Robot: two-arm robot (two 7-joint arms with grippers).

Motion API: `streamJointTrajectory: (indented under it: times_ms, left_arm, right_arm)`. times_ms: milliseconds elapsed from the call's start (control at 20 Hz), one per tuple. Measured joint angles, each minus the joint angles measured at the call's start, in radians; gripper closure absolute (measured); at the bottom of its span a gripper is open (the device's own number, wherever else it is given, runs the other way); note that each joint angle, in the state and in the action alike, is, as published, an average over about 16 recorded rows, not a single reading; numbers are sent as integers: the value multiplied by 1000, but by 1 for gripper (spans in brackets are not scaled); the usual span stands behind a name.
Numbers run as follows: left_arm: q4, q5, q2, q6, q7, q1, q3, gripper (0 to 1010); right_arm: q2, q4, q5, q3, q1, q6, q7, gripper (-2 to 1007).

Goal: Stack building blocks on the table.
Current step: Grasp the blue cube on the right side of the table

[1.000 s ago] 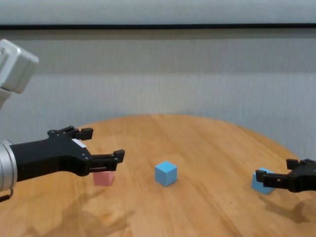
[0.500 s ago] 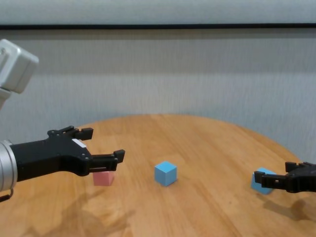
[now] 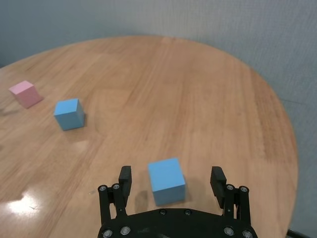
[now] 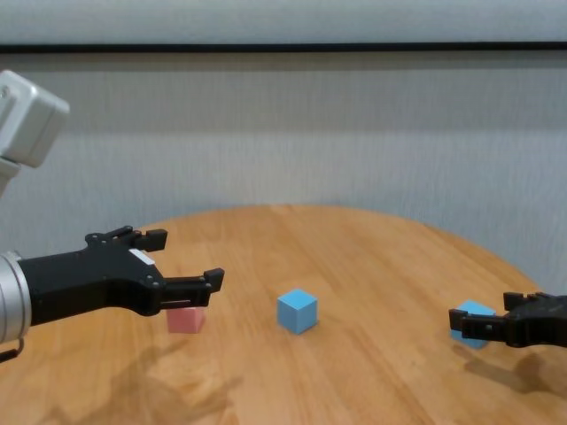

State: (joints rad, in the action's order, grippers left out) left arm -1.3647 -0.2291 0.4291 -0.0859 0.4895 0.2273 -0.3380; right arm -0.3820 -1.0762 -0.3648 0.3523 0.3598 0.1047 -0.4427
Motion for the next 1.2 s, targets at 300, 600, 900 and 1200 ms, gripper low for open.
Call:
streamJointTrajectory:
  times_ms: [300,600,900,1200]
  left_arm:
    - [0,0,0,0,0,0,0,8]
    - [0,0,0,0,0,0,0,8]
    - [0,0,0,0,0,0,0,8]
    - [0,0,0,0,0,0,0,8]
  right_arm:
    - [6,10,13,2,7,1,-8,1]
    - [10,15,21,2,11,5,-11,1]
    - [15,24,27,0,17,6,-13,1]
    - [21,35,32,-1,25,5,-15,1]
